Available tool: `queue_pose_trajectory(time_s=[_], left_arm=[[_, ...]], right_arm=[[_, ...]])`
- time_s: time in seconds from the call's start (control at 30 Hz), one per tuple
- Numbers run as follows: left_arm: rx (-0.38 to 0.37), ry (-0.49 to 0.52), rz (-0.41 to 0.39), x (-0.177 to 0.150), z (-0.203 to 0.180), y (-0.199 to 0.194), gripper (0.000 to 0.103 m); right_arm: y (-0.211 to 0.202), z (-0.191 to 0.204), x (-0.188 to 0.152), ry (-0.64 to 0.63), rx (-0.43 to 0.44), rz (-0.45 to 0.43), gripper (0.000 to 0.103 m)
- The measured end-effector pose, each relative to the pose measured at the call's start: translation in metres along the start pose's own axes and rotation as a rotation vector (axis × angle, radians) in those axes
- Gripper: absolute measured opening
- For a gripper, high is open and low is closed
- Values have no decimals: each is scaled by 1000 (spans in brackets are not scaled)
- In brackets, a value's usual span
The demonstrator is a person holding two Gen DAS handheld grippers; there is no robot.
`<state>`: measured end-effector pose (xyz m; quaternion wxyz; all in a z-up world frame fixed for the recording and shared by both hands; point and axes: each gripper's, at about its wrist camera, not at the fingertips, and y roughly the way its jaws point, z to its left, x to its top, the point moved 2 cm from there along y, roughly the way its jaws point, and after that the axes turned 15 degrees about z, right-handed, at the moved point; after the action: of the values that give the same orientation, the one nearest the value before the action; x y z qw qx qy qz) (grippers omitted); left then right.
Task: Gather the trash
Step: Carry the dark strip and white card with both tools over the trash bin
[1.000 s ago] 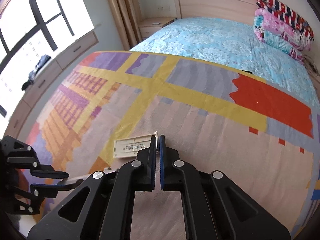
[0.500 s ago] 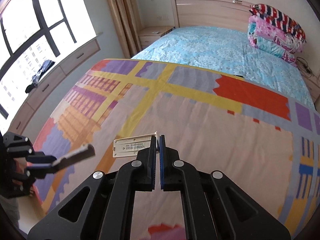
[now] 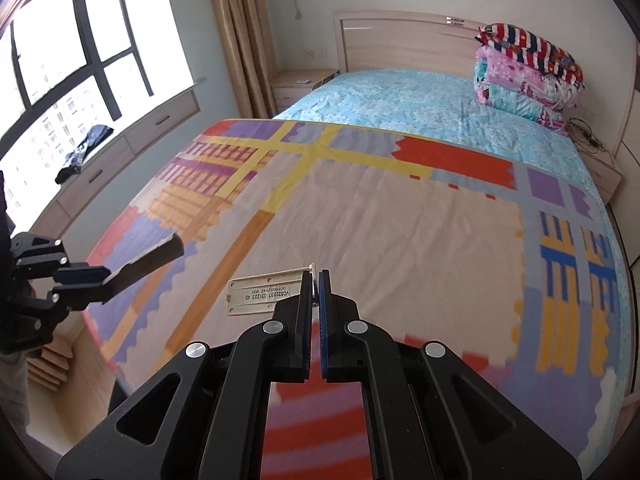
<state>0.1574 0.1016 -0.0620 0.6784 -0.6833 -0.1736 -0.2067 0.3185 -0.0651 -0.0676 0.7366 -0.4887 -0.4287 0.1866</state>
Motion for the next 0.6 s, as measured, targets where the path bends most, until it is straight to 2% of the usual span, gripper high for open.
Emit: queue_pose_trajectory(time_s=[0.3, 0.4, 0.6], left_arm=[[-19, 9, 11, -26, -34, -8, 11], [-34, 13, 15, -36, -45, -9, 11], [-107, -4, 24, -65, -60, -8, 11]], right_arm=[[-39, 15, -53, -22, 20, -33, 4], [-48, 17, -70, -1, 99, -34, 4], [-58, 33, -108, -16, 115, -25, 4]])
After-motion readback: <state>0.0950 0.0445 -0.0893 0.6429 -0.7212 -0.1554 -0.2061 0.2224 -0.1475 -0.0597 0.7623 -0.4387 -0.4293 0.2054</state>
